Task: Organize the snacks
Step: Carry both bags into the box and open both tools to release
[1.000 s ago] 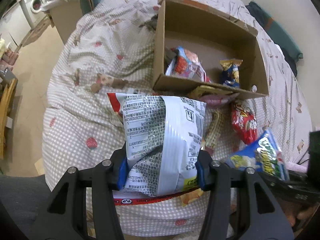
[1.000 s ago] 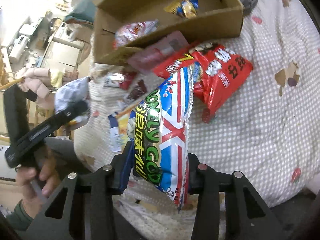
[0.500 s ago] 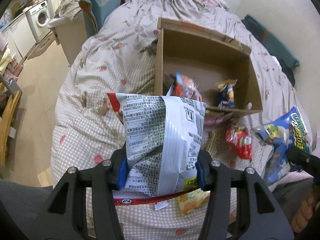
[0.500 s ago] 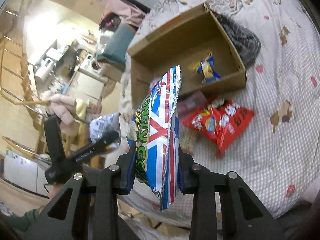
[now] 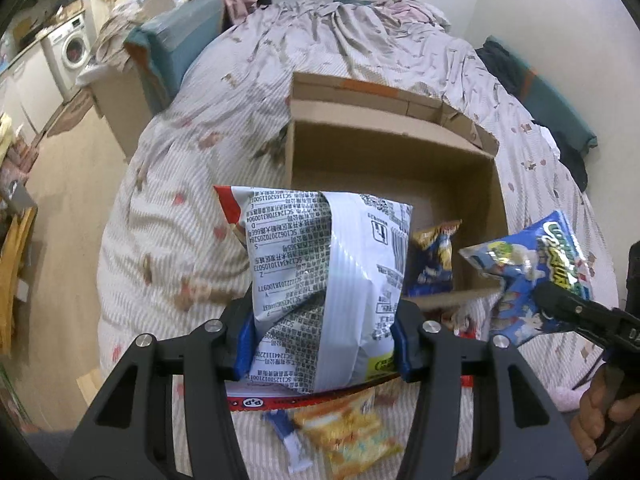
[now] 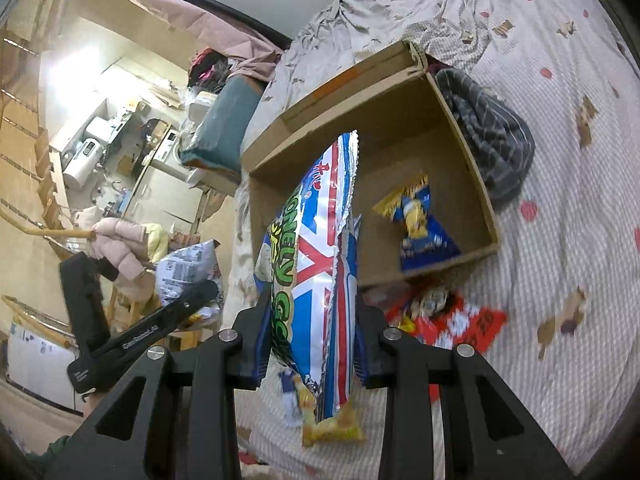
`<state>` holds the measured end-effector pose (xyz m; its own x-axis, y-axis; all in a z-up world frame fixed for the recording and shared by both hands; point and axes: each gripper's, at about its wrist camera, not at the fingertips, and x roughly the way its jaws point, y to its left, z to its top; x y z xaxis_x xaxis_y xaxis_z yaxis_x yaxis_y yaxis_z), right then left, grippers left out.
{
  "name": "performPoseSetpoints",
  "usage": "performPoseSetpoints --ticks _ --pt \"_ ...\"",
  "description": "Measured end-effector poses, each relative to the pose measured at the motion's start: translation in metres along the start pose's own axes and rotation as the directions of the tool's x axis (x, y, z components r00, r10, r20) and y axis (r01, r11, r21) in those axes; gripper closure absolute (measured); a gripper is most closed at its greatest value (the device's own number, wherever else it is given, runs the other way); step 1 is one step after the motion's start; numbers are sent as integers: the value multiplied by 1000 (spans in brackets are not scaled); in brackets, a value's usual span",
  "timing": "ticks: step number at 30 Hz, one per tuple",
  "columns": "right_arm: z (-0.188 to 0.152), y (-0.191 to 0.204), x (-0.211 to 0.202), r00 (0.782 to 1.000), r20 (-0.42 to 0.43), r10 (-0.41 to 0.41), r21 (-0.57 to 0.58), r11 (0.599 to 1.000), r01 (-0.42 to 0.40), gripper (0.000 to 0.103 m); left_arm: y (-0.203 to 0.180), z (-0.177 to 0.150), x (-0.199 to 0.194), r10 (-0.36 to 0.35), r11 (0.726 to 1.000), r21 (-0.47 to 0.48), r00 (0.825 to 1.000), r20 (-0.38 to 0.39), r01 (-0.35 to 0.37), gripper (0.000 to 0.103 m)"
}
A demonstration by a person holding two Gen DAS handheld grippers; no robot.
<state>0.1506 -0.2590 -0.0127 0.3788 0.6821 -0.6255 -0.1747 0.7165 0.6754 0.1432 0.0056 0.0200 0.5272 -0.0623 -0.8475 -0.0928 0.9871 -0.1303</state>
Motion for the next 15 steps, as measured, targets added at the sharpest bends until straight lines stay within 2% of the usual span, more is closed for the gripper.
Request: performPoseSetpoints --ticks 7,15 --pt "49 -24 46 999 -16 -50 39 998 51 69 -23 37 45 49 996 69 999 8 -49 54" --pt "84 -50 87 997 -44 -59 101 993 63 69 -39 48 82 64 991 119 998 15 -65 54"
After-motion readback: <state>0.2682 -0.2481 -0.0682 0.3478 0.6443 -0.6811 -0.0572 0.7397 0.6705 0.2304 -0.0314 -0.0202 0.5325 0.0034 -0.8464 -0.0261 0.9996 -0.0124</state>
